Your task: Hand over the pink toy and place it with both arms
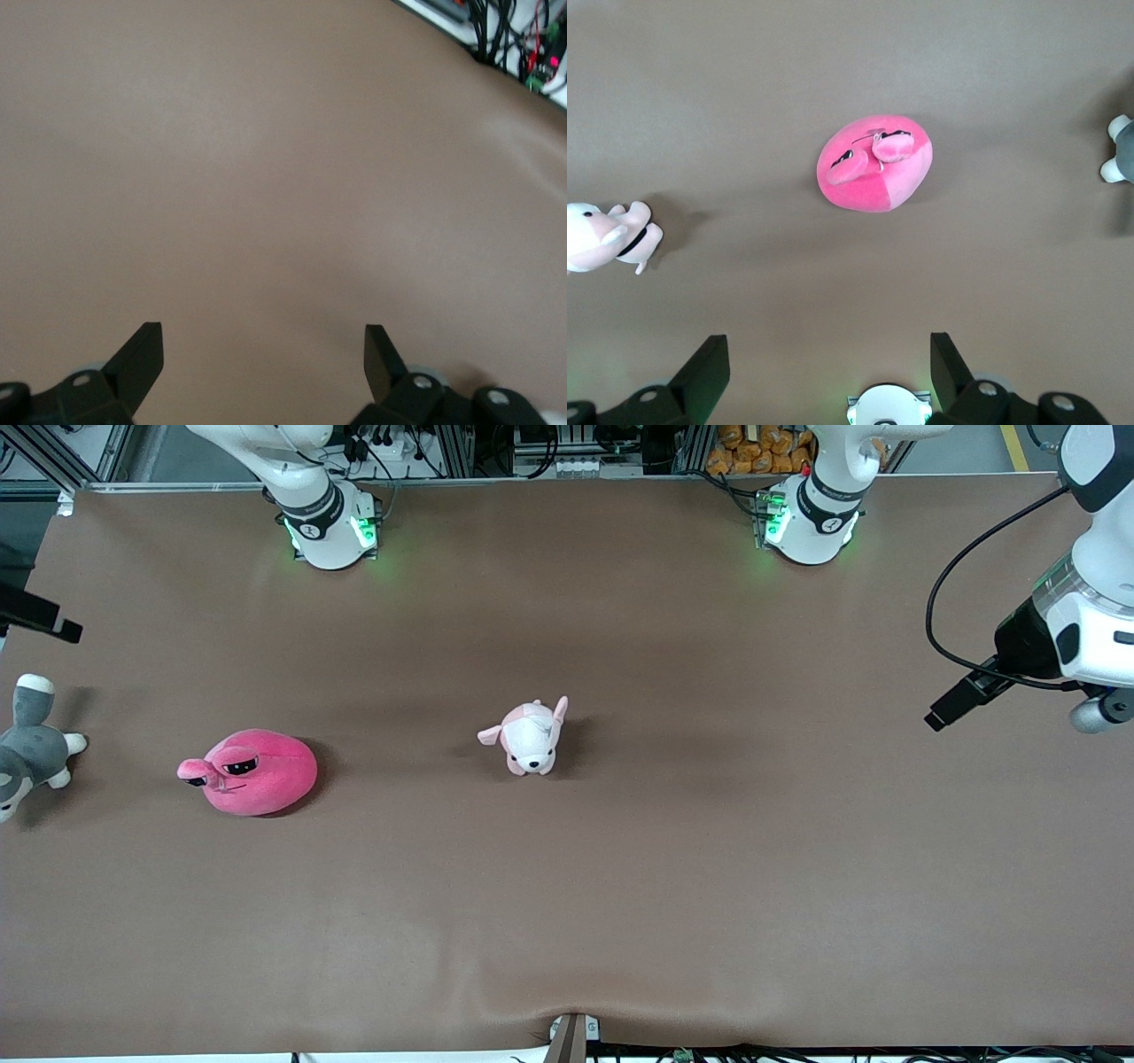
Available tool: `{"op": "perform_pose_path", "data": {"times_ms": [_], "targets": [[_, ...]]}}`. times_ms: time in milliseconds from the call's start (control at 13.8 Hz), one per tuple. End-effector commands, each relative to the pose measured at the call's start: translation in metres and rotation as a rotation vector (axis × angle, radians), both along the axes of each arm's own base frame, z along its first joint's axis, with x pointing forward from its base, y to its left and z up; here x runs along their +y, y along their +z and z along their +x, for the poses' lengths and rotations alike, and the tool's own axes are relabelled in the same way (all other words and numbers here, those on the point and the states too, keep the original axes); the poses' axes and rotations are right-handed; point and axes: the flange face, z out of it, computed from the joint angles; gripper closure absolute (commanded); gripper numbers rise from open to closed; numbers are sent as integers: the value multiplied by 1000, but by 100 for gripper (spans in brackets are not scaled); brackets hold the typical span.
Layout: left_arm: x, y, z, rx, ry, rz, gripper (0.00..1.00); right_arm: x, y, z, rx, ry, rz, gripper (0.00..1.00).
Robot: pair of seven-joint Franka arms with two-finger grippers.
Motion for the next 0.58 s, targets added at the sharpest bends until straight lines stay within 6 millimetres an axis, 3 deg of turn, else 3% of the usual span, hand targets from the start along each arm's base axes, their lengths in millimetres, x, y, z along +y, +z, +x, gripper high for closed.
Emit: {"op": "perform_pose_path", "data": {"times_ms": [0, 217, 361, 506], "targets": [[0, 8, -12, 40, -149, 9, 0, 28, -15, -29, -7, 60, -33, 0], [7, 10, -20, 96, -301, 21, 0, 84, -2, -18, -59, 168, -47, 0], [18, 17, -26, 106, -414, 27, 0, 74, 17, -9, -71, 169, -103, 0], [17, 20, -30, 120, -525, 32, 0, 52, 19, -14, -55, 143, -93, 0]]}}
